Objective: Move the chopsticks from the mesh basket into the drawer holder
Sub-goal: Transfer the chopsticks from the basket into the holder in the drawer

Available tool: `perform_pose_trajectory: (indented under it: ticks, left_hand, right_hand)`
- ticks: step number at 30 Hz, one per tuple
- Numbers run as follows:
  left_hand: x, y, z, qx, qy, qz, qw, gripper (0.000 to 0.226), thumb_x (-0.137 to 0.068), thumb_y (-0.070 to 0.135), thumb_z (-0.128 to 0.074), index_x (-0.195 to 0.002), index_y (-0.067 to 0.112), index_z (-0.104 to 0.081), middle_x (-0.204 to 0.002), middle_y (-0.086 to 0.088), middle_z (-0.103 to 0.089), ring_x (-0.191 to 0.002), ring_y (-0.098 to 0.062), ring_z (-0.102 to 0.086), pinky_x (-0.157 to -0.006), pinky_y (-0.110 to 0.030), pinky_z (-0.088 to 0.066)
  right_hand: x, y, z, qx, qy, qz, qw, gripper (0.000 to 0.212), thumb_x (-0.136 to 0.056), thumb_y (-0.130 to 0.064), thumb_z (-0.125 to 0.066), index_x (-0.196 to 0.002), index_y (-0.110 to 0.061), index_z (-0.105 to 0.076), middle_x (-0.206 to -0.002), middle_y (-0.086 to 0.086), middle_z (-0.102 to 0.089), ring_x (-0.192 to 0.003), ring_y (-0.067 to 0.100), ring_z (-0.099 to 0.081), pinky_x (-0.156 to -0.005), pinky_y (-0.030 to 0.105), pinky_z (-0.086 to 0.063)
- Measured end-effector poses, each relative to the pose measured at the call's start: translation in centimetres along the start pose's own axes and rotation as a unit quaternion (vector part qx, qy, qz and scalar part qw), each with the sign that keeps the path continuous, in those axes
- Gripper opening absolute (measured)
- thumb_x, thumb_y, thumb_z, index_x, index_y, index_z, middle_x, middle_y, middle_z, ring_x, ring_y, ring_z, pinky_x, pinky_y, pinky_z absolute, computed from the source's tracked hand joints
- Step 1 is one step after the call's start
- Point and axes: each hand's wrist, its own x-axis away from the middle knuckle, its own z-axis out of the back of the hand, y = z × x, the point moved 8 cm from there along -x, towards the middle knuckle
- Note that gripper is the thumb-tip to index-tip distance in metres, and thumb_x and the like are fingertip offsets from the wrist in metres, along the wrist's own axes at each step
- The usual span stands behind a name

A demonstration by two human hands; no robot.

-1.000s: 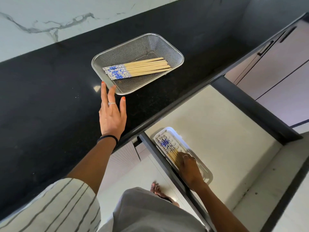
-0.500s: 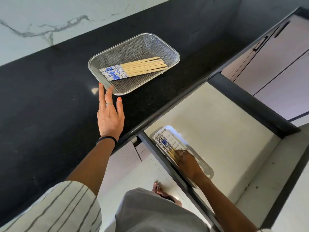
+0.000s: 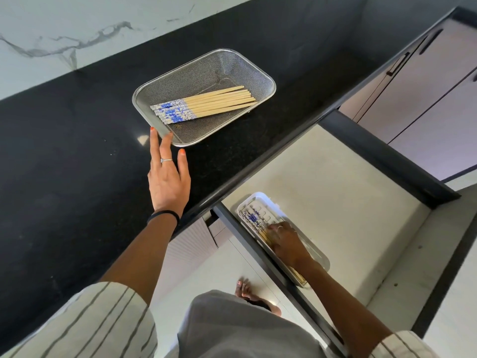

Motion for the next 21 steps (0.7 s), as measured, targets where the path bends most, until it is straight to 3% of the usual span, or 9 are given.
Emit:
perform_pose_trajectory:
  ticks: [9,15,21]
  left_hand:
    - [0.0,-0.1,0.1,0.005,0.0,0.008,1.0,0.047,-0.103,0.033,-0.037,-0.148,0.023,-0.031,-0.164,0.005,-0.01,-0.128,-0.031,-0.052,-0.091,-0.06,-0.049]
    - [0.0,0.0,0.1,0.008,0.001,0.01,1.0,0.045,-0.103,0.032,-0.037,-0.147,0.023,-0.032,-0.164,0.004,-0.011,-0.132,-0.029,-0.049,-0.091,-0.06,-0.05]
    - [0.0,0.1,0.2,0.008,0.005,0.009,1.0,0.046,-0.103,0.033,-0.037,-0.148,0.024,-0.032,-0.164,0.005,-0.011,-0.13,-0.03,-0.05,-0.091,-0.06,-0.049]
  right_hand:
    - [-0.8,-0.2,0.9,-0.065,0.01,-0.018,0.998,0.03,-0.093,-0.016,-0.052,-0.121,-0.007,-0.061,-0.128,0.013,-0.06,-0.117,0.029,-0.056,-0.103,0.031,-0.043]
    - [-1.3,-0.9,0.6,-0.075,-0.018,-0.021,0.997,0.038,-0.087,-0.004,-0.053,-0.124,-0.007,-0.059,-0.126,0.014,-0.062,-0.117,0.03,-0.057,-0.104,0.036,-0.045]
    - [-1.6,0.5,0.5,-0.141,-0.003,-0.084,0.986,0.04,-0.086,-0.007,-0.06,-0.126,-0.005,-0.055,-0.117,0.011,-0.064,-0.103,0.022,-0.061,-0.088,0.024,-0.044]
